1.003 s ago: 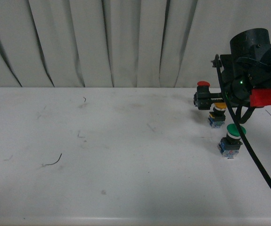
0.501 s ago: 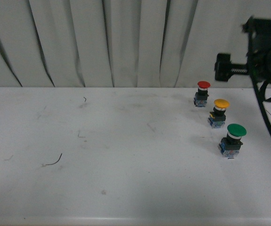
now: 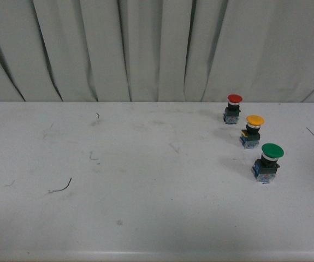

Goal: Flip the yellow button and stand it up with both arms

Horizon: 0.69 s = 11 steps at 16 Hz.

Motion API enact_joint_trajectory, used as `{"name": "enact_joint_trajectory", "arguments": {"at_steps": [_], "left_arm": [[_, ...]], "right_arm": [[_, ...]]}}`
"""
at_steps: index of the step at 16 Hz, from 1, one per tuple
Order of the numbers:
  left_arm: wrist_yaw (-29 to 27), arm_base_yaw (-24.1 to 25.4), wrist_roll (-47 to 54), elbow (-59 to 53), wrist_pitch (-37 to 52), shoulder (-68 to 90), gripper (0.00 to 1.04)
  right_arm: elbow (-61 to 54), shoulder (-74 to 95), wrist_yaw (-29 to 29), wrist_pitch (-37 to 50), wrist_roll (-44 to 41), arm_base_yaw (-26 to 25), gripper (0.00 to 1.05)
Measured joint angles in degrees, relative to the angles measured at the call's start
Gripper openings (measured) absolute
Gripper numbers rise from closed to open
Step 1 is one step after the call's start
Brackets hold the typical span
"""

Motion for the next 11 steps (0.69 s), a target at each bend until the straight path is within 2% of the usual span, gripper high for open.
{"name": "enact_joint_trajectory", "arguments": {"at_steps": [1, 2, 6, 11], "left_arm": [[0.00, 0.00, 0.00, 0.00, 0.00, 0.00, 0.98], [0.00, 0.00, 0.00, 0.00, -0.02, 0.00, 0.98], [0.02, 0.00, 0.00, 0.00, -0.02, 0.00, 0.98], [0.00, 0.00, 0.00, 0.00, 0.00, 0.00, 0.98]], "right_arm": [[-9.07, -5.25, 2.19, 1.53, -1.03, 2.89, 0.17], [-11.67, -7.52, 2.34, 1.84, -1.14, 2.89, 0.04], [-19.98, -18.18, 2.38, -0.02, -1.36, 2.89, 0.02], [-25.05, -31.58, 2.38, -8.37, -1.36, 2.89, 0.02]]}}
